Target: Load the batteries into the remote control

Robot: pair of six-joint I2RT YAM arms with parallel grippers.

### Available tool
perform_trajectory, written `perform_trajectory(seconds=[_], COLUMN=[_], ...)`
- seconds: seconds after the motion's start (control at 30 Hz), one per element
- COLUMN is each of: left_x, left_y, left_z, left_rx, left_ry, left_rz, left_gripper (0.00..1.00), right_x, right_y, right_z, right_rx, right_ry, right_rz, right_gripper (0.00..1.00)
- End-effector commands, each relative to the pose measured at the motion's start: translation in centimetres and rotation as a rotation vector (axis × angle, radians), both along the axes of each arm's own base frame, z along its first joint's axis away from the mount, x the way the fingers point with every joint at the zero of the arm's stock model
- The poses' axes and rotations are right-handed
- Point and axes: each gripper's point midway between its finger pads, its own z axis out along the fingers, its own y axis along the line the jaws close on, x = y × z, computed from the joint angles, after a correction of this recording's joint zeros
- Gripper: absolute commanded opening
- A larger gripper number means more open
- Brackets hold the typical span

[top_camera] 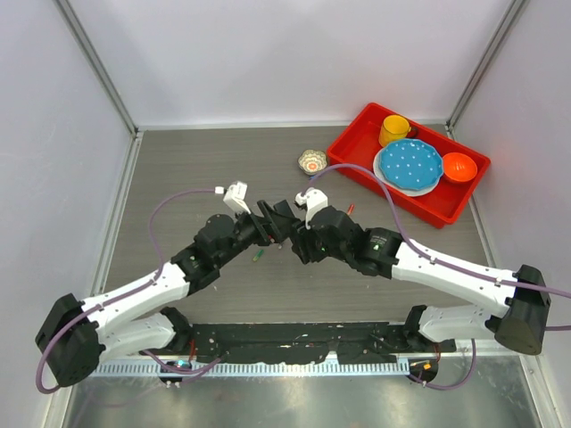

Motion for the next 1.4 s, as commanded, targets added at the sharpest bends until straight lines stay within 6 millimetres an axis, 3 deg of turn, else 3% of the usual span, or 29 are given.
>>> perform_trajectory(seconds=[0.0, 0.07, 0.43, 0.73, 1.37], left_x=[0.4, 0.7, 1.1, 1.2, 1.2], left_y=[-1.2, -1.3, -0.8, -0.2, -0.2], left_z=[2.1, 1.2, 0.3, -0.3, -0.2], left_rx=[-0.010, 0.032, 0.066, 0.065, 0.042], left_ry=[-0.057, -0.034, -0.001, 0.007, -0.015], left_rz=[-0.003, 0.015, 0.078, 0.112, 0.121], left_gripper=[0.77, 0.74, 0.54, 0.53, 0.40], right_x=[0.4, 0.4, 0.4, 0.5, 0.2], right_y=[1.9, 2.1, 2.1, 2.1, 1.9], right_z=[2.8, 2.9, 2.9, 2.9, 2.5], right_rx=[0.077, 0.078, 0.077, 0.087, 0.093], right_ry=[-0.039, -0.041, -0.042, -0.043, -0.032], right_rz=[0.018, 0.022, 0.013, 0.005, 0.008], right_gripper=[0.01, 0.01, 0.01, 0.01, 0.01])
